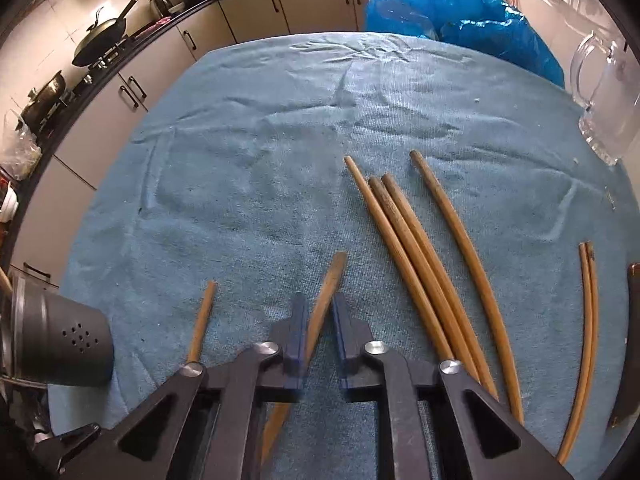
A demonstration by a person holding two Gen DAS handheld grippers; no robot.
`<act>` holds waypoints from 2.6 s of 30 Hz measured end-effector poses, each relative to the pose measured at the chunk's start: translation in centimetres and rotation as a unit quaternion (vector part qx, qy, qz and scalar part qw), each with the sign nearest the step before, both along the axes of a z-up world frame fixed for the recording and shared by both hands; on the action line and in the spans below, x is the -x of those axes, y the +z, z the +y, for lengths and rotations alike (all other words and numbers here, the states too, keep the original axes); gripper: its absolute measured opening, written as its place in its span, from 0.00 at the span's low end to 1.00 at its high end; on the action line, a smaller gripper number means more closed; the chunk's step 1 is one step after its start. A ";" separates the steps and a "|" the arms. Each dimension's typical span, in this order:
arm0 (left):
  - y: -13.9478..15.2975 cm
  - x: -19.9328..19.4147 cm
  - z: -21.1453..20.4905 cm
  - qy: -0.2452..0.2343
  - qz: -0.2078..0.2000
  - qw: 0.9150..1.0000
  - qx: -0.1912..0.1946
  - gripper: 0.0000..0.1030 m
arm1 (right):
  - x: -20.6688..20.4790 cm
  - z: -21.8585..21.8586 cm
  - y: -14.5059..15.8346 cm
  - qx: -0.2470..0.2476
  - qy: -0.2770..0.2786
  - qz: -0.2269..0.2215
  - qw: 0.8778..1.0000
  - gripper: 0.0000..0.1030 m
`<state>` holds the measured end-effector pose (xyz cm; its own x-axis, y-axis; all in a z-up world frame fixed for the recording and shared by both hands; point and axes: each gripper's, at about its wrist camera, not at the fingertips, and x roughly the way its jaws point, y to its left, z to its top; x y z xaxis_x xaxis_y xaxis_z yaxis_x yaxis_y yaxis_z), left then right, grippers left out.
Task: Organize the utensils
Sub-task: 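Lift both held chopsticks and carry them above the black cup, then open both tools to drop the chopsticks into the black cup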
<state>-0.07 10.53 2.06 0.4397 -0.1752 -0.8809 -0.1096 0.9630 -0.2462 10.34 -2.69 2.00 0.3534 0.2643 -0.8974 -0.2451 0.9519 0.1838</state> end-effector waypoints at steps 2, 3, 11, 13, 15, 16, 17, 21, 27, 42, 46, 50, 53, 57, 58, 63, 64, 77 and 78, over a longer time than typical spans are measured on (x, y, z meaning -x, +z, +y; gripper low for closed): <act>0.4 0.8 0.1 -0.002 -0.007 1.000 0.014 0.06 | 0.4 -0.8 0.4 -0.019 -0.005 -0.008 1.000 0.07; 0.7 1.2 0.2 -0.005 -0.014 1.000 0.025 0.06 | 0.7 -1.1 0.7 -0.027 -0.008 -0.013 1.000 0.07; 6.2 6.8 0.4 -0.034 -0.105 0.992 0.067 0.06 | 6.0 -5.2 7.1 -0.089 -0.014 -0.102 0.991 0.07; 7.8 8.3 0.4 -0.039 -0.130 0.988 0.069 0.06 | 8.0 -6.2 9.2 -0.101 -0.017 -0.134 0.986 0.07; 9.5 9.8 0.6 -0.042 -0.159 0.984 0.070 0.06 | 9.7 -6.5 10.9 -0.112 -0.021 -0.160 0.981 0.07; 10.5 10.6 0.8 -0.042 -0.175 0.981 0.071 0.06 | 10.4 -6.6 12.0 -0.120 -0.022 -0.174 0.977 0.07; 11.5 11.3 1.0 -0.041 -0.190 0.978 0.070 0.06 | 10.8 -6.4 12.7 -0.124 -0.022 -0.184 0.975 0.07; 15.6 13.2 2.6 -0.025 -0.251 0.965 0.071 0.06 | 12.7 -5.6 16.7 -0.137 -0.021 -0.237 0.962 0.07; 20.8 13.3 5.9 0.030 -0.340 0.940 0.026 0.06 | 14.6 -3.2 22.6 -0.163 0.003 -0.294 0.942 0.07; 21.5 4.3 13.1 0.109 -0.404 0.908 -0.029 0.06 | 9.7 8.2 24.8 -0.230 0.051 -0.295 0.926 0.07; 19.7 2.5 13.7 0.107 -0.398 0.911 -0.017 0.06 | 8.0 9.7 23.3 -0.225 0.051 -0.291 0.929 0.07; 17.4 1.1 13.5 0.102 -0.383 0.918 -0.023 0.06 | 6.7 10.5 21.0 -0.206 0.054 -0.275 0.938 0.07; 15.8 0.3 13.2 0.101 -0.367 0.924 -0.034 0.06 | 6.2 10.6 19.2 -0.197 0.056 -0.258 0.944 0.07; 14.2 0.2 13.2 0.108 -0.353 0.929 -0.035 0.06 | 6.0 10.7 17.2 -0.189 0.061 -0.239 0.950 0.08; 13.9 0.1 13.2 0.109 -0.349 0.930 -0.036 0.06 | 6.0 10.7 16.8 -0.187 0.063 -0.235 0.952 0.08; 13.0 0.5 12.8 0.113 -0.341 0.932 -0.052 0.06 | 6.0 10.9 15.7 -0.183 0.064 -0.226 0.955 0.08; 12.9 0.6 12.7 0.111 -0.339 0.933 -0.054 0.07 | 6.0 10.8 15.6 -0.182 0.064 -0.225 0.955 0.08; 15.3 5.0 11.7 0.129 -0.348 0.926 -0.070 0.38 | 7.1 8.9 16.4 -0.191 0.047 -0.229 0.953 0.31; 15.7 5.7 11.6 0.131 -0.351 0.924 -0.072 0.39 | 7.4 8.2 16.7 -0.193 0.043 -0.232 0.952 0.31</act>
<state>-5.76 22.09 17.73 0.9228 0.1153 -0.3676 -0.2059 0.9541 -0.2175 2.98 5.54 18.68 0.6504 0.5889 -0.4798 -0.4598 0.8080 0.3684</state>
